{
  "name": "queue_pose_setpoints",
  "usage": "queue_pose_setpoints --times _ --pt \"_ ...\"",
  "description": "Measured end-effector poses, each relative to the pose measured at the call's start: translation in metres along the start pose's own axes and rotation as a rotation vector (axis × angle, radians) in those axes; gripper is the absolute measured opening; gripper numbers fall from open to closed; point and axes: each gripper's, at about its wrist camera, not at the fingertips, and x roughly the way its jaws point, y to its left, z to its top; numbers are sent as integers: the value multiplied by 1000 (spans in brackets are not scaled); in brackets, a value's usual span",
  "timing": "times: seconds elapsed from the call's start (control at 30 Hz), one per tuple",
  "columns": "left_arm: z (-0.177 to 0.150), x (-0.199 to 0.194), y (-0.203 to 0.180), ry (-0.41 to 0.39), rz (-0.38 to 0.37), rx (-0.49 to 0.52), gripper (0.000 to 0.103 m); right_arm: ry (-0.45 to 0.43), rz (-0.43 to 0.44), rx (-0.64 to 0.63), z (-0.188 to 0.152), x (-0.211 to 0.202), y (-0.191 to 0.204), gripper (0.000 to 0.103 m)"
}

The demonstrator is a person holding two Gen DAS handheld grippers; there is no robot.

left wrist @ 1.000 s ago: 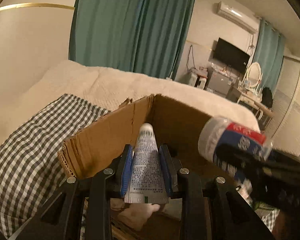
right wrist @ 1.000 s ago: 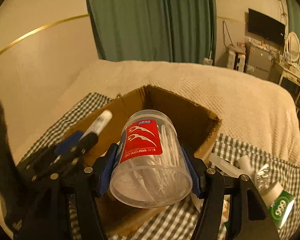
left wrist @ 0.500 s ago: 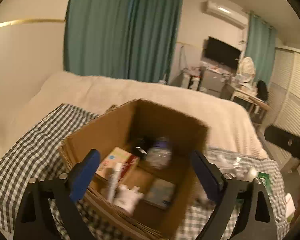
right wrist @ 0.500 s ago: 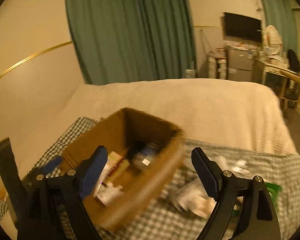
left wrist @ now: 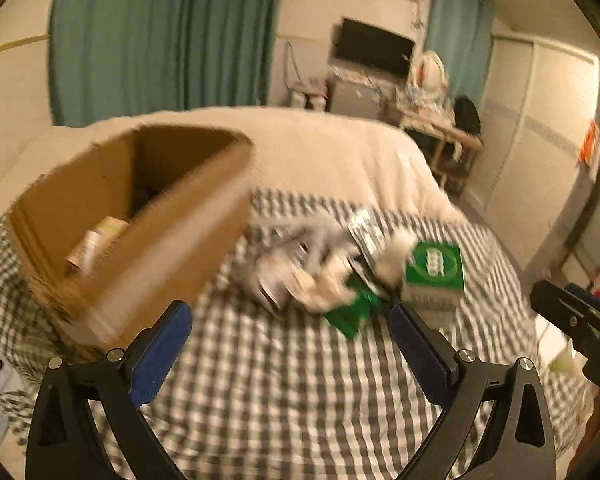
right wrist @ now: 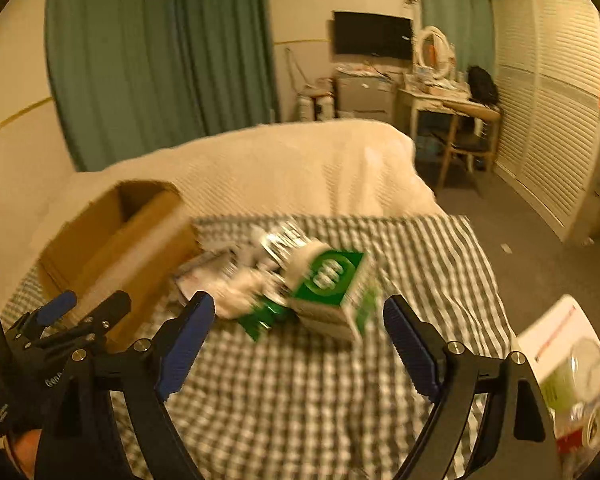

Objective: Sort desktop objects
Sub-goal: 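Grasp the white lace cloth with the left tool while the right tool grasps the green medicine box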

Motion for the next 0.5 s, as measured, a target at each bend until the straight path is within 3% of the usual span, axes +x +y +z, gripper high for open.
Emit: queue_pose_setpoints --times 0.2,0.5 --pt "-20 42 -14 67 8 23 102 64 -23 18 -31 43 -15 88" --pt "-20 95 -5 93 58 -21 102 107 -63 5 -32 123 -11 91"
